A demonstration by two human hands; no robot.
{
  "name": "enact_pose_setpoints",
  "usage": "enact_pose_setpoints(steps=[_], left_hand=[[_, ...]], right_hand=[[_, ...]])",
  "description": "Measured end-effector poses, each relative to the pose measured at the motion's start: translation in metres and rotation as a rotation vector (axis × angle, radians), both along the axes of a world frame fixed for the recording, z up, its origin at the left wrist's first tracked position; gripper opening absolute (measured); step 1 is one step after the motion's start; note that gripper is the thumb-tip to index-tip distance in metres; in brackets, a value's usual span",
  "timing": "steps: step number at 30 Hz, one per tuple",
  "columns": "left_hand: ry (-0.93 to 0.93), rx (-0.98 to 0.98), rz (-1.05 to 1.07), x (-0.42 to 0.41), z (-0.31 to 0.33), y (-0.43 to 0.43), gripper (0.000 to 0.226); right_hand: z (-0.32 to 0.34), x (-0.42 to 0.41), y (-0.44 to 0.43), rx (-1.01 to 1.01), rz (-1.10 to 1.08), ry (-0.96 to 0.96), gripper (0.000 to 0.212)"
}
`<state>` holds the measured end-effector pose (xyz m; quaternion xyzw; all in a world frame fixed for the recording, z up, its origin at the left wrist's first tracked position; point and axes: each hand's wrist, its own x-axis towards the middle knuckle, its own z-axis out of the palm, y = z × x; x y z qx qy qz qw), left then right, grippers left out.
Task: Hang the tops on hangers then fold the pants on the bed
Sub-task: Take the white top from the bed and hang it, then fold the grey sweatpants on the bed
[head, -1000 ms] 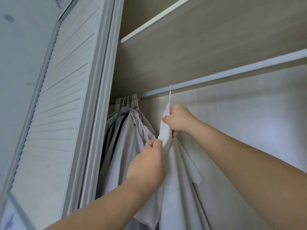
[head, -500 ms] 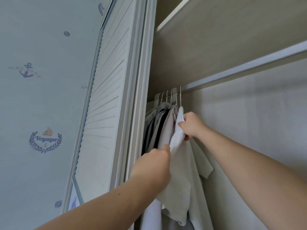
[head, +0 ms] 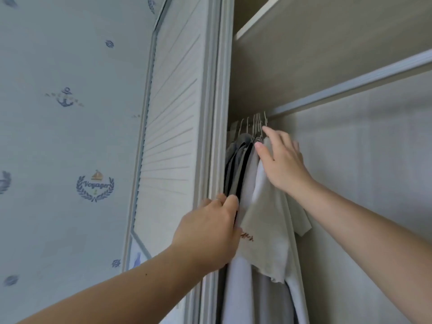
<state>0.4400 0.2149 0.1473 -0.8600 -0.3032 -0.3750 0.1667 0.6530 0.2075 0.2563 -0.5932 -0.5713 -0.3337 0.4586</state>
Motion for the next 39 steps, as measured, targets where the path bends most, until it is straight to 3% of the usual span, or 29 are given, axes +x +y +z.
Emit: enact_pose_setpoints(steps=[6, 11, 19, 29, 39], left_hand=[[0.13, 0.186, 0.168, -0.139, -0.013, -0.024, 0.055], [0.18, 0.129, 0.283, -0.281, -0.038, -0.071, 0.069], [0.257, 0.05, 0.567, -0.524, -0.099, -0.161, 0.075], [0.116, -0.245, 0.957, -0.767, -0.222, -0.294, 0.074], [-0.083, -0.686, 1.331, -0.933, -0.414, -0.388, 0.074]], right_hand=[[-0.026, -0.121, -0.042, 0.007, 0.014, -0.244, 0.067], [-0.063, -0.252, -0.065, -0.075, 0.069, -0.31, 0.072], [-0.131, -0.489, -0.089, -0.213, 0.412, -0.339, 0.077], [-0.278, -0.777, -0.136, -0.38, 1.017, -0.558, 0.074], [-0.495, -1.017, -0.135, -0.737, 1.332, -0.756, 0.073]])
